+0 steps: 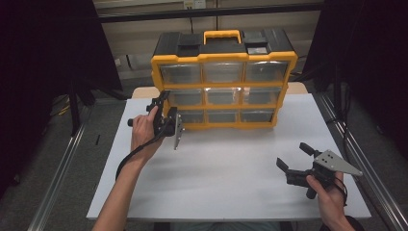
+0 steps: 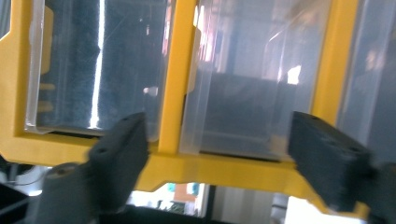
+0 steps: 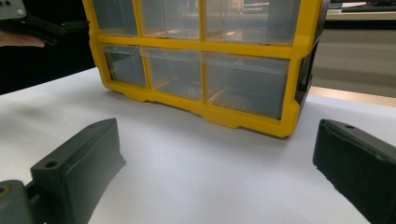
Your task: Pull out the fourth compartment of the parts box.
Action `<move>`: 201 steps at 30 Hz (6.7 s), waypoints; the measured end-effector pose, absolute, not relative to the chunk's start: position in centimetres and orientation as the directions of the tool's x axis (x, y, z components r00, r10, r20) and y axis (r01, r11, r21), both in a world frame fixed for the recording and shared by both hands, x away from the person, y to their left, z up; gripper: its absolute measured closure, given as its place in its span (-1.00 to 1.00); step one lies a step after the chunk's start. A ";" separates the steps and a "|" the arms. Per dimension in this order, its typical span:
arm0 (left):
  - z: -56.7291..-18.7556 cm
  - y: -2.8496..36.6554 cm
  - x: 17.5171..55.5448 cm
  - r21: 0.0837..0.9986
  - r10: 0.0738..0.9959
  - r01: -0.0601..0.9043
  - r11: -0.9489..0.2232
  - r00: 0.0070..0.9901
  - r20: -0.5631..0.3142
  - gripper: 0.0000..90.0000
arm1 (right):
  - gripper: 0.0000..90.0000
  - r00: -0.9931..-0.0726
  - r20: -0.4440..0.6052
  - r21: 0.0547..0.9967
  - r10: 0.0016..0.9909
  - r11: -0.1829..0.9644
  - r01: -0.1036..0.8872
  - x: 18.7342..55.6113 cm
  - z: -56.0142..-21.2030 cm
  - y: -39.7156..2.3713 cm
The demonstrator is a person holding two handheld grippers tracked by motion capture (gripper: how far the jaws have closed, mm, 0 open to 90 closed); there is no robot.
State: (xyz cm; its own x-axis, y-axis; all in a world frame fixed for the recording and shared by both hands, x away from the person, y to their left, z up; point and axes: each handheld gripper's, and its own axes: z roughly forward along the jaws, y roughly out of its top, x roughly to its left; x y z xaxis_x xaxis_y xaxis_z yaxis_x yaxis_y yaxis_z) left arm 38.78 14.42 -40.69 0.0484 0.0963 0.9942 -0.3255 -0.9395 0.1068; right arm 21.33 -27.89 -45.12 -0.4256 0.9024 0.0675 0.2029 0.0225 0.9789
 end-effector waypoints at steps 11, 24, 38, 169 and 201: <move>-41.1 14.3 39.9 0.115 0.101 -0.334 -0.936 0.059 0.993 0.09 | -0.98 -0.425 0.068 0.979 0.903 0.022 0.202 21.3 -45.1 -27.9; -40.3 14.3 40.2 0.070 0.066 -0.316 -0.946 0.025 0.998 0.46 | -0.98 -0.431 0.066 0.979 0.900 0.024 0.202 21.3 -45.1 -27.9; -40.0 14.2 40.3 0.039 0.037 -0.312 -0.949 0.012 0.999 0.75 | -0.98 -0.432 0.064 0.980 0.900 0.025 0.197 21.3 -45.1 -27.9; -40.4 15.5 34.3 0.014 0.046 -0.356 -0.935 -0.083 0.995 0.78 | -0.99 -0.431 0.039 0.982 0.901 0.045 0.182 21.0 -45.0 -28.0; -40.3 15.7 33.1 0.034 0.067 -0.376 -0.926 -0.074 0.995 0.78 | -0.99 -0.435 0.037 0.982 0.900 0.048 0.182 21.0 -45.0 -28.0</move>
State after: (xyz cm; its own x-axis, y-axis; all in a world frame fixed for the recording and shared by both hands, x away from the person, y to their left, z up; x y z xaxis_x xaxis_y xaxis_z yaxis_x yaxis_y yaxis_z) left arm 33.10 15.75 -40.28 -0.0735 0.0667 0.9951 -0.3763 -0.9259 0.0342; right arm 20.97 -27.95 -44.96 -0.4354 0.8995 0.0369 0.1823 0.0480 0.9821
